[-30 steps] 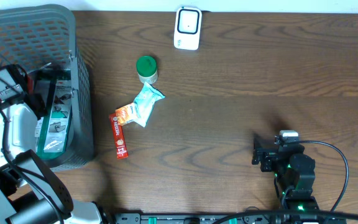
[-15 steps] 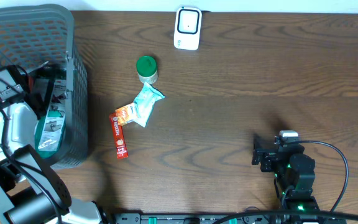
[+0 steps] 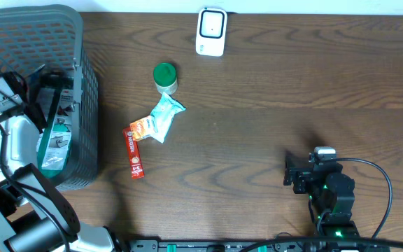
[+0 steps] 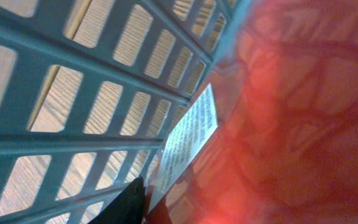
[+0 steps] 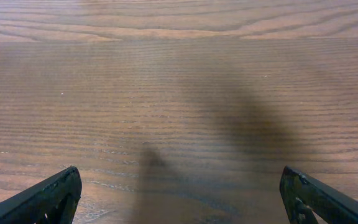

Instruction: Scan the item barcode

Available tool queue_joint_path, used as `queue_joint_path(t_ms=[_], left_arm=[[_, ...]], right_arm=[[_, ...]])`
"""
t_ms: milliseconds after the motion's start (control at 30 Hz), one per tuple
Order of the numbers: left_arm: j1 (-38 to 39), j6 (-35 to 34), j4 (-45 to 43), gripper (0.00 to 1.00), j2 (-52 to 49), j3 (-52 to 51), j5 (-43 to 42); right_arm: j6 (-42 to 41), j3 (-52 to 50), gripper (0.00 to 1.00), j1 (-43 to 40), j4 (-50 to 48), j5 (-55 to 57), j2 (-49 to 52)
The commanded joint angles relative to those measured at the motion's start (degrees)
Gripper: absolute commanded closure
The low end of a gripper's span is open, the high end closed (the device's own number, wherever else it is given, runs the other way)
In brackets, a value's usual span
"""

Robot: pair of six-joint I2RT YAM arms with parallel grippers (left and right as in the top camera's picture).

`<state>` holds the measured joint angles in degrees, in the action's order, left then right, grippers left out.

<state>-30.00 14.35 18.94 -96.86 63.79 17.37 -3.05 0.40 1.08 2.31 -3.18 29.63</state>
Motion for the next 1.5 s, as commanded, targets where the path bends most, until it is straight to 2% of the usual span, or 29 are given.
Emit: queue_joint_path(t_ms=[0, 133, 400, 467, 900, 967, 1467], left_arm=[[0.20, 1.44, 1.49, 0.69, -2.14, -0.55, -1.97], [0.46, 1.42, 1.49, 0.74, -1.55, -0.55, -1.97], [1.57, 1.40, 1.44, 0.75, -0.11, -0.55, -1.97], [1.70, 1.20, 1.49, 0.79, -0.04, -0.55, -1.97], [3.10, 0.94, 1.46, 0.81, 0.57, -0.55, -1.92], [3.10, 0.55, 1.46, 0.87, 1.64, -0.55, -1.92], [3.08, 0.31, 1.51, 0.90, 6.71, -0.55, -1.92]], right_arm=[[-0.76, -0.07, 0.01, 0.42, 0.11, 0.15, -0.09], [-0.76, -0.07, 0.01, 0.42, 0.11, 0.15, -0.09], [-0.76, -0.07, 0.01, 0.42, 0.07, 0.17, -0.09], [-0.76, -0.07, 0.01, 0.42, 0.04, 0.17, -0.09], [-0.76, -0.07, 0.01, 0.42, 0.07, 0.17, -0.09], [-0.76, -0.07, 0.01, 0.42, 0.07, 0.17, -0.09], [-0.76, -0.07, 0.01, 0.42, 0.02, 0.17, -0.09]])
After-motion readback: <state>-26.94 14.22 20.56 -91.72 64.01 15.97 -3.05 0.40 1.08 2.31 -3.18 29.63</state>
